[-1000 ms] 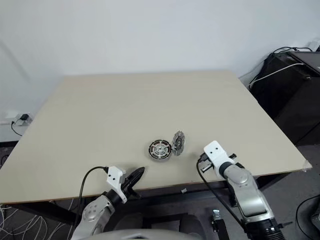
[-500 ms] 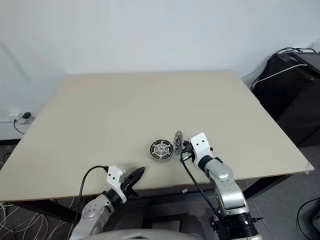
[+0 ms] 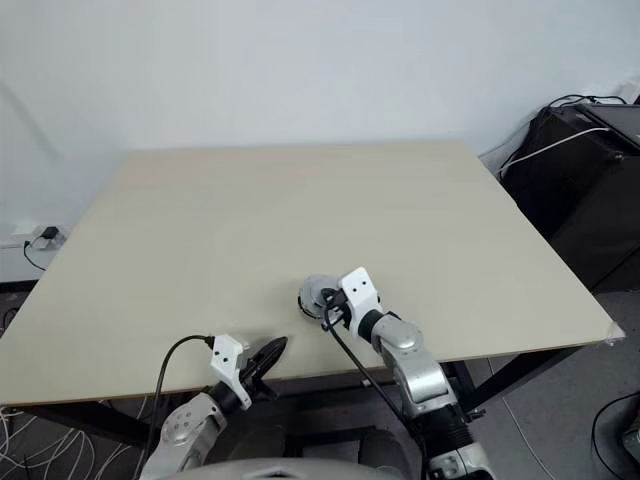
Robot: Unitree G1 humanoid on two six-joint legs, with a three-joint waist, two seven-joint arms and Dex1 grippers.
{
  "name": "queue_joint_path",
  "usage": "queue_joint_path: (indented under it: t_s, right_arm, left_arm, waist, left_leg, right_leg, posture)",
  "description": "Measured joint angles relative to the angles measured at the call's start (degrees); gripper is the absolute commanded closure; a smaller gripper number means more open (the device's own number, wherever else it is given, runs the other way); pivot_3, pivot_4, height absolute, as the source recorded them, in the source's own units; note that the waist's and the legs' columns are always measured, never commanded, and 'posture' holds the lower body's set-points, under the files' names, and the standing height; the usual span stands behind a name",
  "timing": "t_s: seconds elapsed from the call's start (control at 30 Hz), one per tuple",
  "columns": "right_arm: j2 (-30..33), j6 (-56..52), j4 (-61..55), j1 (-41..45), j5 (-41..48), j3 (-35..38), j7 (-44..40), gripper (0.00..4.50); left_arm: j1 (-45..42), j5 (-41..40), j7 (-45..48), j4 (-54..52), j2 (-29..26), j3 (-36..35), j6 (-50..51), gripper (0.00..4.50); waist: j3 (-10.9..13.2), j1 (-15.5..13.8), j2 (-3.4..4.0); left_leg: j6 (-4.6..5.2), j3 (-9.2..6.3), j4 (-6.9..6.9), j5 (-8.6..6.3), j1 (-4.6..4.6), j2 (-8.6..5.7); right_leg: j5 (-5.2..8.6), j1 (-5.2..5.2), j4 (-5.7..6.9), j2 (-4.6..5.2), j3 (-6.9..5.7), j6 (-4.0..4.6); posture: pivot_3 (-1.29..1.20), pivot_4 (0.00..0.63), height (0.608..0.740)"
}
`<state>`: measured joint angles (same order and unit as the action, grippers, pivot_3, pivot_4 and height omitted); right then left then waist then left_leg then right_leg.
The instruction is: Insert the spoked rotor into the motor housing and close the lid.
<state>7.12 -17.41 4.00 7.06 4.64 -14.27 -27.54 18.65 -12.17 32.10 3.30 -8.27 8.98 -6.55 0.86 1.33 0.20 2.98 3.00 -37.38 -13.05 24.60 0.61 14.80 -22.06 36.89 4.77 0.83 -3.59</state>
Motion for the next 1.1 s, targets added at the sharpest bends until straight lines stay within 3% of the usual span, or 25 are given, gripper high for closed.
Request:
queue_joint_path:
  t_s: [0.27,0.43,0.53,0.93,1.1]
  right_arm:
    - [-1.11,3.61,8.72,4.13,-1.08,-0.48,0.28,4.47]
    - [0.03,3.12,6.84,3.05,-0.82,-1.0,-1.54,4.47]
    - [2.33,2.45,2.75,0.66,0.13,-2.54,-5.27,3.85]
    - [8.06,5.94,3.0,4.25,0.24,-2.61,-12.12,0.01]
    - [8.01,7.18,7.03,6.95,0.23,-2.63,-13.86,0.01]
  left_arm:
    - [-0.02,0.0,-0.33,0.0,0.15,-0.41,0.0,4.5]
    - [0.06,0.0,-0.58,0.0,0.19,-0.41,-0.01,4.5]
    - [0.23,0.0,-0.78,0.0,0.19,-0.44,-0.01,4.5]
    - [-0.06,0.02,-0.76,0.0,0.29,-0.32,-0.02,4.5]
    - [0.27,0.04,-0.9,-0.02,0.27,-0.32,-0.01,4.5]
  waist:
    - [-0.05,0.03,0.02]
    - [-0.13,-0.04,0.1]
    - [-0.12,-0.07,0.11]
    - [-0.1,-0.13,0.1]
    - [-0.1,-0.17,0.09]
  left_leg:
    - [-0.01,0.0,0.0,0.0,-0.03,-0.01]
    - [0.0,0.0,0.0,0.0,-0.01,-0.01]
    - [0.0,0.0,0.0,0.0,0.0,-0.02]
    - [0.0,0.01,0.0,0.0,-0.01,-0.02]
    - [0.01,0.02,0.0,0.01,-0.01,-0.05]
  right_leg:
    - [0.0,0.01,0.03,0.0,0.0,0.0]
    - [0.0,0.02,0.02,0.03,0.0,0.0]
    - [0.0,0.0,0.0,0.05,0.0,0.0]
    - [0.0,0.0,0.02,-0.21,-0.01,0.0]
    - [0.0,0.01,0.0,-0.21,0.0,0.0]
  posture:
    - [0.0,0.0,0.74]
    - [0.0,0.0,0.74]
    - [0.0,0.0,0.74]
    - [0.0,0.0,0.74]
    - [0.0,0.0,0.74]
